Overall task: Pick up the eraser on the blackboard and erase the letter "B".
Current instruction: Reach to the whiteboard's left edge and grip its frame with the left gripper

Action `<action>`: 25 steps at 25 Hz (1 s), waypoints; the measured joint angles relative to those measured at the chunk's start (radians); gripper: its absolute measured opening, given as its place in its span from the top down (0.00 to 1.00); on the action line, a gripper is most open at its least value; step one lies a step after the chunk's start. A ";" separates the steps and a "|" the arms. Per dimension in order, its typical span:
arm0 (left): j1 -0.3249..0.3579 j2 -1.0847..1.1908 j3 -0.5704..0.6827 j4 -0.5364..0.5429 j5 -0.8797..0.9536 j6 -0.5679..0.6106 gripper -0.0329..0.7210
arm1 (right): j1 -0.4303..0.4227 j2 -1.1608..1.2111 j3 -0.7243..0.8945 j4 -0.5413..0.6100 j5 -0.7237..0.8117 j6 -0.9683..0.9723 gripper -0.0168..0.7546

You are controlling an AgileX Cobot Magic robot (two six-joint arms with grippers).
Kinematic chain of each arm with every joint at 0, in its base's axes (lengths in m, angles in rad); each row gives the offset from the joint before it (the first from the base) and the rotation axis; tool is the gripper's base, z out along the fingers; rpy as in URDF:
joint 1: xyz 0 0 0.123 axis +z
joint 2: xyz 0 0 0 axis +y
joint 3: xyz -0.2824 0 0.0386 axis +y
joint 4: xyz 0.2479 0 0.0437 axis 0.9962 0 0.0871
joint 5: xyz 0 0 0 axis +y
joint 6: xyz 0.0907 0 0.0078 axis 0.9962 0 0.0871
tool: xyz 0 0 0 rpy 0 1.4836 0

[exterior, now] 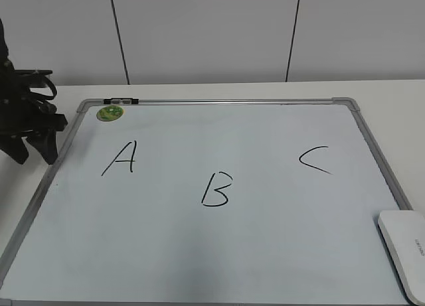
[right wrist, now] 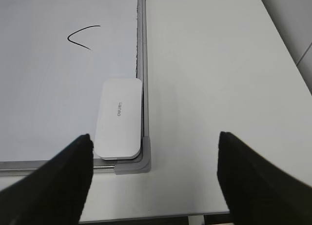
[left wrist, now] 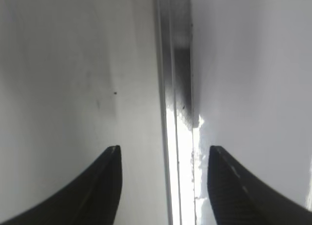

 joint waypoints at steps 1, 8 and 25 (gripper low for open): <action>0.000 0.009 -0.015 0.000 0.000 0.000 0.39 | 0.000 0.000 0.000 0.000 0.000 0.000 0.22; 0.000 0.080 -0.098 0.000 0.000 -0.006 0.42 | 0.000 0.000 0.000 0.000 0.000 0.000 0.22; 0.000 0.137 -0.118 -0.011 -0.006 -0.006 0.72 | 0.000 0.000 0.000 0.000 0.000 0.000 0.22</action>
